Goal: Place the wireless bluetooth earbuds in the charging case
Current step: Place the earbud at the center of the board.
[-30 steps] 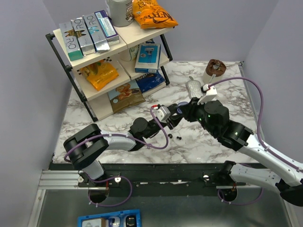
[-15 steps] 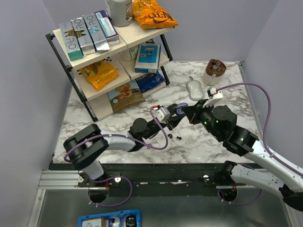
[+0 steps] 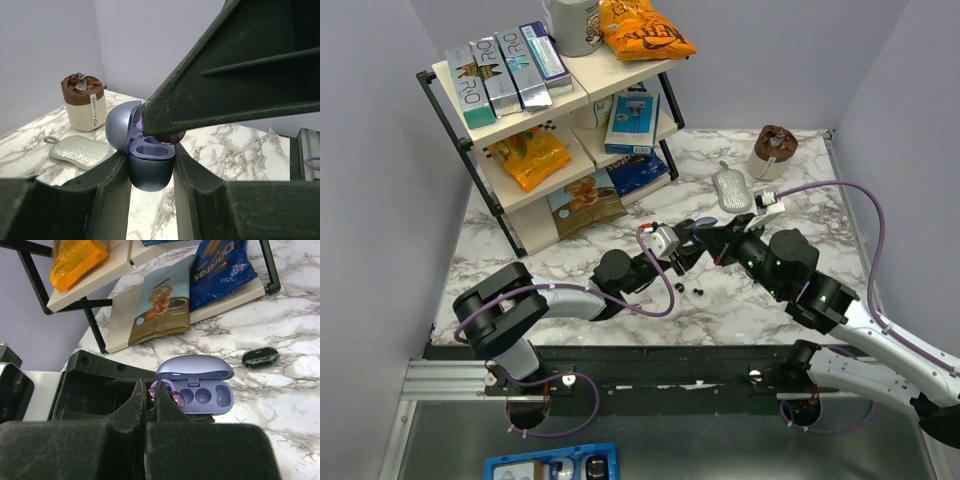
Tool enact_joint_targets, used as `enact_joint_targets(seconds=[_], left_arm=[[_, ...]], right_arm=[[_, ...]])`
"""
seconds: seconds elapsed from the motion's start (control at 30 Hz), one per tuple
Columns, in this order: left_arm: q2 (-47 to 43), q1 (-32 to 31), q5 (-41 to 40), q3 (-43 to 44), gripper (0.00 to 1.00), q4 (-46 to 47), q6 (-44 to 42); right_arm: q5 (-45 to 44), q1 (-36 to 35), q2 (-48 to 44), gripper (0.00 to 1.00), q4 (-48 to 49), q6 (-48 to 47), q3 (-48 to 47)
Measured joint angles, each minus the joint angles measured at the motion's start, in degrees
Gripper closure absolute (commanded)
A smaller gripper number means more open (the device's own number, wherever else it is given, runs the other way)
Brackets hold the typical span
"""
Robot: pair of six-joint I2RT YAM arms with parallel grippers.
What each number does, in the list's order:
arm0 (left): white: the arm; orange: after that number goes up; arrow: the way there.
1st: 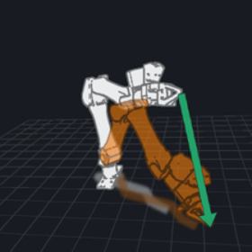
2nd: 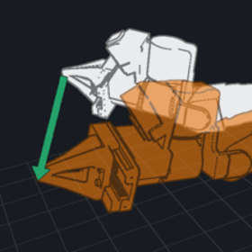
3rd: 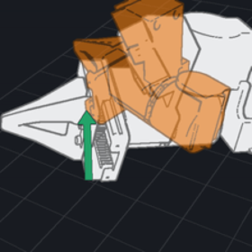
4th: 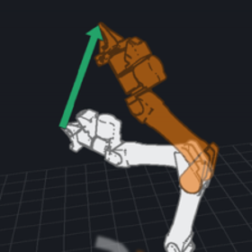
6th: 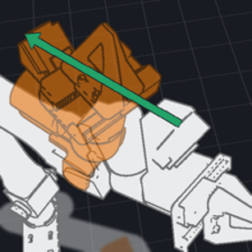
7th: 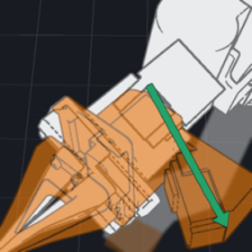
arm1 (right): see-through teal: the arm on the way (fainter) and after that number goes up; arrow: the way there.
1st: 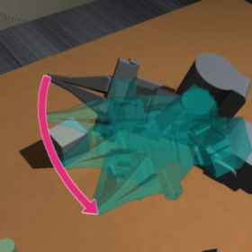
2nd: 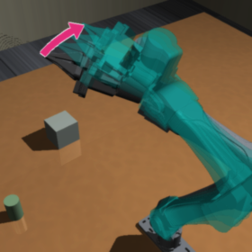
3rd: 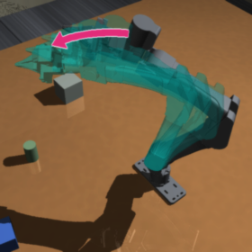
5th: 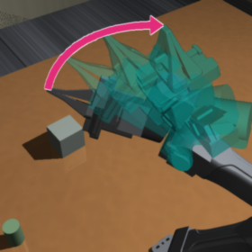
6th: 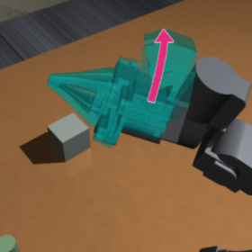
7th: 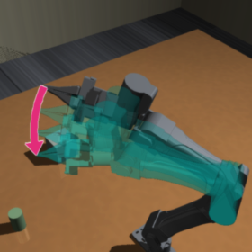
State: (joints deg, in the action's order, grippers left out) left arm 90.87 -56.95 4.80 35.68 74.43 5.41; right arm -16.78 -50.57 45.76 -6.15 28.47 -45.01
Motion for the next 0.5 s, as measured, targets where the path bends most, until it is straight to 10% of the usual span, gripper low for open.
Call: enact_joint_targets(seconds=[0.5], left_arm=[[-0.9,0.0,0.2,0.0,1.00,-0.4,0.3]], right_arm=[[0.4,0.0,0.4,0.99,4.0,0.0,2.3]])
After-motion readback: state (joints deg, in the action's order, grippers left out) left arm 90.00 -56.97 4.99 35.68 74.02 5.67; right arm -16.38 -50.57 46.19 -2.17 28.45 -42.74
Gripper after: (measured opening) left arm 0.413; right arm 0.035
